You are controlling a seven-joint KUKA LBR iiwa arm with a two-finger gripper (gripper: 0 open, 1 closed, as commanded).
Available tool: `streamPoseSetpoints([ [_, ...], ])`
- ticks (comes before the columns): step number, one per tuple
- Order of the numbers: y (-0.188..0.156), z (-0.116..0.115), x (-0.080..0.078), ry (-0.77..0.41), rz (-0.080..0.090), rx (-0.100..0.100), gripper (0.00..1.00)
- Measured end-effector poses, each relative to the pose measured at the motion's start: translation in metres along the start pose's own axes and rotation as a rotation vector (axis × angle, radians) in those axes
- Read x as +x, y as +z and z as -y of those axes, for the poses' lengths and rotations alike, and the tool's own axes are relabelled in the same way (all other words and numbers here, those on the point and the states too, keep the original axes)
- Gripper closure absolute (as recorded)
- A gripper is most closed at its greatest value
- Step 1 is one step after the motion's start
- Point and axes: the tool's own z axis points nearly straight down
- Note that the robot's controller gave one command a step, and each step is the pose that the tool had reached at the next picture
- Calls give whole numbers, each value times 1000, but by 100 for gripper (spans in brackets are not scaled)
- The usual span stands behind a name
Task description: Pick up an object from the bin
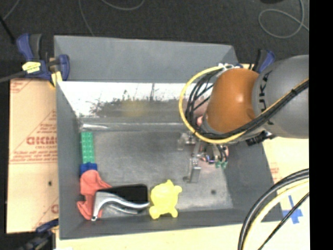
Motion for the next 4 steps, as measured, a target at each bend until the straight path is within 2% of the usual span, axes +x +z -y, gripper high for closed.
streamPoseSetpoints([
  [1, 37, 1, 18, 125, 4, -1, 0],
  [2, 48, -4, 34, 12, 1, 1, 0],
  [3, 57, -25, 43, 30, 4, -1, 0],
  [4, 59, -31, 45, -5, 5, 0, 0],
])
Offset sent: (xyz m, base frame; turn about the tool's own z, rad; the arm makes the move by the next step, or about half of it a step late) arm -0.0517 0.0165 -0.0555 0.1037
